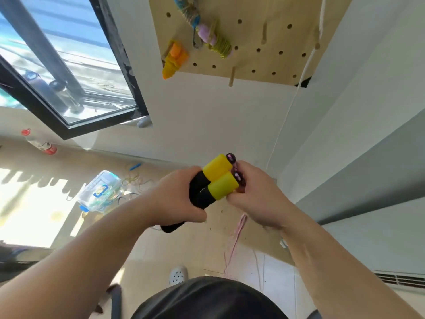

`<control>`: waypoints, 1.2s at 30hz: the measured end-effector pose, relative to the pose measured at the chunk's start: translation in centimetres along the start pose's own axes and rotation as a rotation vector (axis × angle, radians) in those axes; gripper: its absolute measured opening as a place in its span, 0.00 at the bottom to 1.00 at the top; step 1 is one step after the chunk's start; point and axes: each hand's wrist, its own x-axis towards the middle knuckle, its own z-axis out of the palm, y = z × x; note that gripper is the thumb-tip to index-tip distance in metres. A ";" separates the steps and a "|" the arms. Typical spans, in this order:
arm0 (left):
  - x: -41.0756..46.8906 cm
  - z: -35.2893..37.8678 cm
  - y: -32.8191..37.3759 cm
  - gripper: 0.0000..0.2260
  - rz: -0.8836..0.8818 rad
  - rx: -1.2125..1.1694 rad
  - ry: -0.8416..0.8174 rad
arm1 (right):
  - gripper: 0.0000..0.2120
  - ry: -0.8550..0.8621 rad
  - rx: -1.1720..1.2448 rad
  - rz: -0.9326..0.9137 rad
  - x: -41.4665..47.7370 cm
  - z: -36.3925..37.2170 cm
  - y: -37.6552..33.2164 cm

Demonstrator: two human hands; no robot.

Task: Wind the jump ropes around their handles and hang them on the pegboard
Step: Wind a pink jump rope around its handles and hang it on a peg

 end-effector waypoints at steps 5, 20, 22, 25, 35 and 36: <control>0.0 0.0 -3.8 0.22 -0.009 0.128 0.286 | 0.09 0.090 -0.150 0.046 1.6 4.8 -1.7; -0.8 -2.8 -7.4 0.19 -0.209 -1.632 0.147 | 0.10 0.240 -0.371 -0.254 2.1 11.3 -4.7; -0.9 -3.0 -7.2 0.21 -0.173 -1.766 0.139 | 0.06 0.395 -0.644 -0.338 2.2 12.3 -5.9; -1.1 -3.8 -7.1 0.19 -0.109 -1.793 0.129 | 0.07 0.464 -0.970 -0.341 2.6 13.0 -6.5; -1.1 -2.8 -5.2 0.08 -0.257 -1.657 0.518 | 0.10 0.422 -0.980 -0.507 2.7 13.1 -6.2; -1.0 -2.9 -5.1 0.09 -0.249 -1.673 0.531 | 0.13 0.401 -0.907 -0.484 2.6 13.0 -6.1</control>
